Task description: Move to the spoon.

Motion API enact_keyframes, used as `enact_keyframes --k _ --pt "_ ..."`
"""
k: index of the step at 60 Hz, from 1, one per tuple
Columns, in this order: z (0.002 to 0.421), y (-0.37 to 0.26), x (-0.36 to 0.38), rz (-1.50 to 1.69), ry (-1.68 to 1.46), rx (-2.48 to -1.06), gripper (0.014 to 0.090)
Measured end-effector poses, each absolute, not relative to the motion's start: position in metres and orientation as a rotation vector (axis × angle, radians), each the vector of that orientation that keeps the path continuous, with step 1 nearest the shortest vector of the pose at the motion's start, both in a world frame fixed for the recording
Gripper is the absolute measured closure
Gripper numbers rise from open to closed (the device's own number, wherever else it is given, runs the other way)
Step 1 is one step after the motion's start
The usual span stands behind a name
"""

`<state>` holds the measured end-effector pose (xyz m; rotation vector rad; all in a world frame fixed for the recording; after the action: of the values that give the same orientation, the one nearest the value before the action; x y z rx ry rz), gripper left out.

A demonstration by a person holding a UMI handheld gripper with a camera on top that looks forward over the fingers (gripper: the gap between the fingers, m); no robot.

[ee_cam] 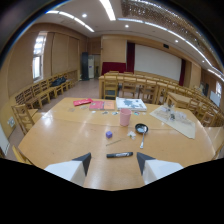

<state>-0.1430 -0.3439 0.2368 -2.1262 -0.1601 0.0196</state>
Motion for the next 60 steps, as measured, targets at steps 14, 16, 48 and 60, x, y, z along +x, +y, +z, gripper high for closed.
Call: enact_keyframes --k 14,16,48,60 --pt "0.220 -0.356 -0.131 0.001 -0.160 -2.159 0.0187" --pt "0.216 -0.358 -0.124 -0.010 -0.158 -2.166 0.0184" --pt "0.153 -0.259 0.003 -0.124 -0.103 -2.188 0.0183" --pt "0.109 -0.160 0.029 -0.081 -0.101 -2.193 0.0186"
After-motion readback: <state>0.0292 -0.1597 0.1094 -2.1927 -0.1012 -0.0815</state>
